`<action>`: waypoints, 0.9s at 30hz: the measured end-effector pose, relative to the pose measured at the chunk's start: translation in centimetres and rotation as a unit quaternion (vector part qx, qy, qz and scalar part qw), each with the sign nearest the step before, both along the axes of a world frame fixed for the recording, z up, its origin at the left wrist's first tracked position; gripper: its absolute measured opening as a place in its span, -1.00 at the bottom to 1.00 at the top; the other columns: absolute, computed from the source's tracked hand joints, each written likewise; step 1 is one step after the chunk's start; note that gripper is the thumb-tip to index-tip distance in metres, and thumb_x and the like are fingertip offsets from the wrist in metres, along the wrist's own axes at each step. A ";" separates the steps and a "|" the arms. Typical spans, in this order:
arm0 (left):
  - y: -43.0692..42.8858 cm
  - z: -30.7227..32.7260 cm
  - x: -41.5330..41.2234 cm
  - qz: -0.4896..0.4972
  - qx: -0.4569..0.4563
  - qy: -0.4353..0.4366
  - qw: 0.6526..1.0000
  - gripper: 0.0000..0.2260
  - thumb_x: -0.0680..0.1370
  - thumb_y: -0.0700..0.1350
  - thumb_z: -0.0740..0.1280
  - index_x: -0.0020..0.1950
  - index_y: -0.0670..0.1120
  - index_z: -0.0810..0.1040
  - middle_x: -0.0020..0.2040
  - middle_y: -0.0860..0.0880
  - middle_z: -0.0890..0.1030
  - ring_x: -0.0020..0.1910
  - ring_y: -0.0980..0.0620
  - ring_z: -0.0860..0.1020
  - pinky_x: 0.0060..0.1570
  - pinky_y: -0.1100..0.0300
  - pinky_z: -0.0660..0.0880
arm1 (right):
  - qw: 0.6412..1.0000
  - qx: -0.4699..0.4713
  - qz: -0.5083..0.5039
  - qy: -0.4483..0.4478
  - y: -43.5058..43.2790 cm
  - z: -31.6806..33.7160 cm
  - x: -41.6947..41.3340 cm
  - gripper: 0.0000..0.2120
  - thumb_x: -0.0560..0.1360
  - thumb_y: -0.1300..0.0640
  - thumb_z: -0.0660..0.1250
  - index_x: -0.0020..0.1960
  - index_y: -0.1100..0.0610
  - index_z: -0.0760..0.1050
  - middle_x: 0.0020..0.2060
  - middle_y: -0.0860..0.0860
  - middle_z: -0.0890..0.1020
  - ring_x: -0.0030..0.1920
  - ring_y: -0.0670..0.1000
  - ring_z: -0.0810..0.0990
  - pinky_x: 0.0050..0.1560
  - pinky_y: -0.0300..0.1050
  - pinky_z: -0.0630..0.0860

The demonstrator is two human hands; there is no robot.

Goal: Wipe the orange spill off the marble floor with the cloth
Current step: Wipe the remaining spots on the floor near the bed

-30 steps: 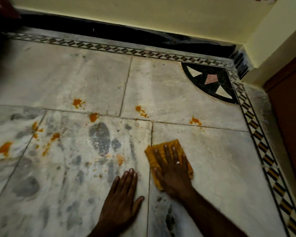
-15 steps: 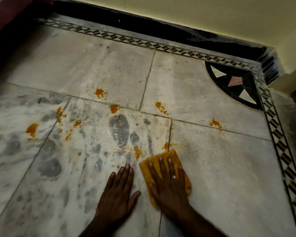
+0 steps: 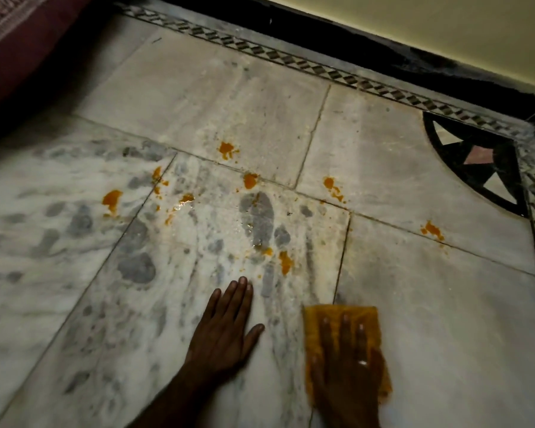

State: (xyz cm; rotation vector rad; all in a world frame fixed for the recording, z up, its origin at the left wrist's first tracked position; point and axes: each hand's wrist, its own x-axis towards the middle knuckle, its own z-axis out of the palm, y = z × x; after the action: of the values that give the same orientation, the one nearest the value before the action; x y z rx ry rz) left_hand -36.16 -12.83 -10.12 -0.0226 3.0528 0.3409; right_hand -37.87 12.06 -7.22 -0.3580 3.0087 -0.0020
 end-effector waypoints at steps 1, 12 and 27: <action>-0.4 -0.1 0.2 0.005 0.002 0.004 1.000 -0.35 0.65 0.25 0.02 0.61 -0.14 0.15 0.63 -0.10 0.15 0.61 -0.04 0.11 0.53 -0.07 0.09 | 0.998 -0.003 0.055 -0.004 -1.6 -0.2 0.6 -0.45 0.64 -0.15 -0.06 0.54 0.02 0.31 0.52 0.21 0.33 0.48 0.34 0.32 0.35 0.42 0.31; -4.1 -0.1 -0.1 0.043 -0.012 0.000 0.999 -0.33 0.64 0.27 0.00 0.62 -0.14 0.14 0.63 -0.10 0.13 0.61 -0.07 0.14 0.53 -0.06 0.08 | 0.997 0.018 0.062 -0.037 -4.4 -0.5 -14.1 -0.38 0.61 -0.29 -0.11 0.62 -0.19 -0.16 0.63 0.04 0.03 0.60 0.21 0.05 0.49 0.38 0.06; -10.5 -0.5 -1.0 0.104 -0.021 0.018 0.994 -0.35 0.65 0.23 -0.01 0.59 -0.18 0.22 0.60 -0.15 0.21 0.59 -0.10 0.19 0.53 -0.09 0.10 | 0.957 0.003 0.285 -0.050 -14.7 0.1 -10.7 -0.32 0.58 -0.30 0.03 0.63 -0.12 0.00 0.63 0.04 0.05 0.61 0.19 0.02 0.47 0.39 0.11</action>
State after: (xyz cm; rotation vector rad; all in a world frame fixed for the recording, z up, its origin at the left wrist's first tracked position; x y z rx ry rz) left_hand -37.16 -23.37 -10.61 -0.3435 3.0983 0.2904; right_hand -48.60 -2.61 -7.08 -1.1654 2.6927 0.0372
